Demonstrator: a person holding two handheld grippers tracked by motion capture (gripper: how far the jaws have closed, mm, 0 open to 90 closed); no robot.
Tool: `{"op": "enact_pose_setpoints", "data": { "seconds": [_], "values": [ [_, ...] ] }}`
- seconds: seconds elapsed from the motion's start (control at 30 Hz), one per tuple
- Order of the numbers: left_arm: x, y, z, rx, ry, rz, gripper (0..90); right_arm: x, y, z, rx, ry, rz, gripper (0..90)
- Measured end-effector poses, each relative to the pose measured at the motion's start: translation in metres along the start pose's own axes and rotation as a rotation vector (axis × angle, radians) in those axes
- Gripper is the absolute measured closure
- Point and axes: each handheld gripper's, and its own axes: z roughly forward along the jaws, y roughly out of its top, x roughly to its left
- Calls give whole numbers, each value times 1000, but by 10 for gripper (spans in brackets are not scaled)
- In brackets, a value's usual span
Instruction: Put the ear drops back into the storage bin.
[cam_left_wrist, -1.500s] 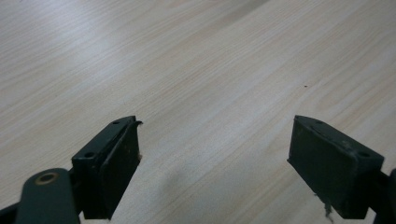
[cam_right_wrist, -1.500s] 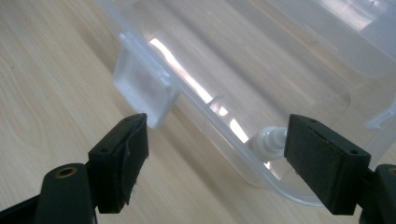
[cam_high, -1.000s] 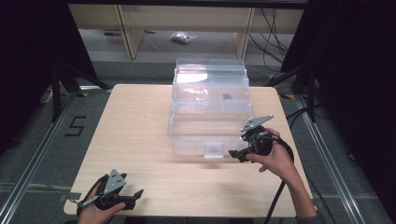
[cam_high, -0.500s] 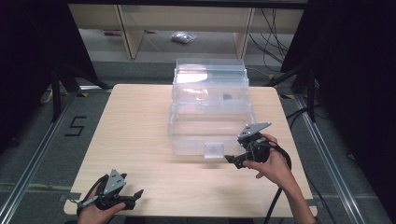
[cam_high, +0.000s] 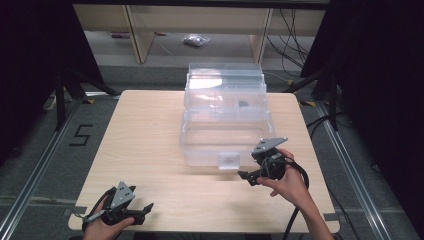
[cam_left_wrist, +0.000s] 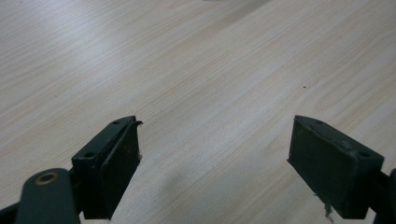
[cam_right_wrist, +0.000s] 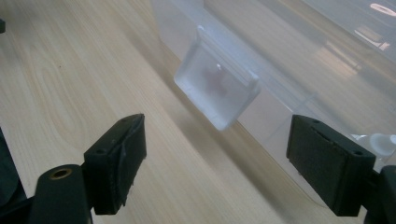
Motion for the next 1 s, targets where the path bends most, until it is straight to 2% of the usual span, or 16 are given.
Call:
{"op": "enact_pose_setpoints", "data": {
  "seconds": [0.03, 0.1, 0.33, 0.37, 0.4, 0.43, 0.47, 0.5, 0.57, 0.63, 0.67, 0.7, 0.73, 0.9, 0.97, 1.0],
  "values": [
    [0, 0, 0, -1, 3, 1, 159, 0, 0, -2, 18, 6, 4, 207],
    [0, 0, 0, 0, 5, 1, 159, 2, -3, 1, -4, 2, 14, 207],
    [0, 0, 0, -1, 5, 1, 158, 8, -8, 7, -10, 18, 13, 201],
    [0, 0, 0, -1, 5, 3, 159, 9, -8, 6, 8, 25, 11, 201],
    [0, 0, 0, -1, 4, 3, 159, 9, -9, 7, -2, 20, 7, 201],
    [0, 0, 0, -1, 5, 3, 159, 11, -10, 8, -5, 13, 24, 201],
    [0, 0, 0, -1, 5, 3, 159, 12, -11, 8, 3, 29, 24, 201],
    [0, 0, 0, -1, 5, 2, 159, 13, -12, 11, -15, 19, 21, 201],
    [0, 0, 0, -2, 5, 0, 159, 13, -15, 11, -12, 25, 13, 198],
    [0, 0, 0, -1, 5, 4, 159, 15, -18, 11, 5, 28, 34, 197],
    [0, 0, 0, -2, 8, 3, 159, 14, -19, 12, -4, 29, 17, 197],
    [-3, 0, 2, -31, 12, -35, 158, 15, -21, 13, -17, 20, 31, 197],
    [-3, 0, 2, -29, 13, -32, 159, 14, -23, 12, -3, 27, 34, 197],
    [-3, 0, 2, -28, 13, -33, 159, 15, -32, 14, -18, 34, 46, 197],
    [-3, 0, 2, -29, 12, -33, 159, 16, -36, 15, -25, 25, 70, 197],
    [-3, 0, 2, -29, 12, -33, 159, 14, -37, 14, -18, 28, 44, 197]
  ]
}}
